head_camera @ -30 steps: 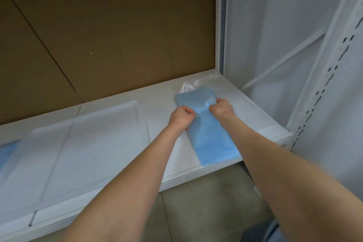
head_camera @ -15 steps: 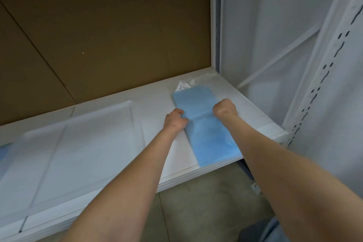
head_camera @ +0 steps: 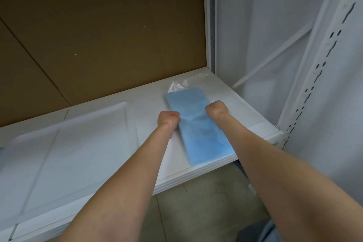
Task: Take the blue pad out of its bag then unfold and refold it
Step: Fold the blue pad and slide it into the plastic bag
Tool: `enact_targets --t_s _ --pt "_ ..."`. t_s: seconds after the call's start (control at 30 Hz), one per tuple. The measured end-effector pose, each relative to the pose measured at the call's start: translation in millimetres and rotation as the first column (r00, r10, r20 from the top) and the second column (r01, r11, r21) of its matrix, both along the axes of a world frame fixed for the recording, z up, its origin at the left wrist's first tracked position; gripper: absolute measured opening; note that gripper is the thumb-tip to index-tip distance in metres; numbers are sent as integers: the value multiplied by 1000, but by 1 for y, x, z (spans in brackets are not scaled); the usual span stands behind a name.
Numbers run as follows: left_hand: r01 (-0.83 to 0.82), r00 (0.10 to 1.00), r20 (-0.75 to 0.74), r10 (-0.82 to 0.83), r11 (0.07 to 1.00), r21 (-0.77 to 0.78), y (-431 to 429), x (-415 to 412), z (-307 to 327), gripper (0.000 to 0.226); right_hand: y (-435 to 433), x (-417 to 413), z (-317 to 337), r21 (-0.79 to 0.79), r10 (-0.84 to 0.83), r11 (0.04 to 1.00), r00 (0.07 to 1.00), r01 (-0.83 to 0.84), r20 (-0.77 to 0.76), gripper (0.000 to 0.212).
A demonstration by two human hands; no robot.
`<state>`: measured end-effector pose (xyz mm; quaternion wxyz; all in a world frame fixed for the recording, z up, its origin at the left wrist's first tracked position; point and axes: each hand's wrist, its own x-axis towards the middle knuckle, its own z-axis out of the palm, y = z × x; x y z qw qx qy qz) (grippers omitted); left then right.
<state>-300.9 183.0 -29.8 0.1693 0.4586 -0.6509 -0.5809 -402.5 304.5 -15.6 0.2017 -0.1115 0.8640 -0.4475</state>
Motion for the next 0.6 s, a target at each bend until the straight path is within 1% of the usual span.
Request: enact_targets --t_s 0.07,0.13,0.2,0.3,0.33,0.43,0.5,0.6 --pt "-32 999 10 33 998 -50 -12 4 2 37 -8 2 2 -9 99 995 995 -98 30 3" --pt "-10 999 41 13 998 -63 -22 10 4 43 -13 5 2 21 170 985 985 -171 36 4" --pt "49 995 90 -45 997 -53 -24 19 4 52 -11 8 1 52 161 986 987 -161 21 8" --pt "117 985 133 -107 991 -71 -23 27 2 58 -4 13 0 139 125 983 992 -120 -28 25" --pt "130 984 133 -119 989 -75 -21 30 2 57 -2 14 1 173 128 978 991 -118 -48 25" --pt "155 981 130 -147 986 -59 -14 36 6 53 7 21 5 258 141 960 984 -110 -106 18" --pt "160 981 116 -154 986 -44 -10 39 6 53 13 25 5 304 153 947 979 -106 -135 22" --pt "164 977 146 -155 985 -48 -4 46 7 52 21 33 6 382 209 914 965 -135 -160 22"
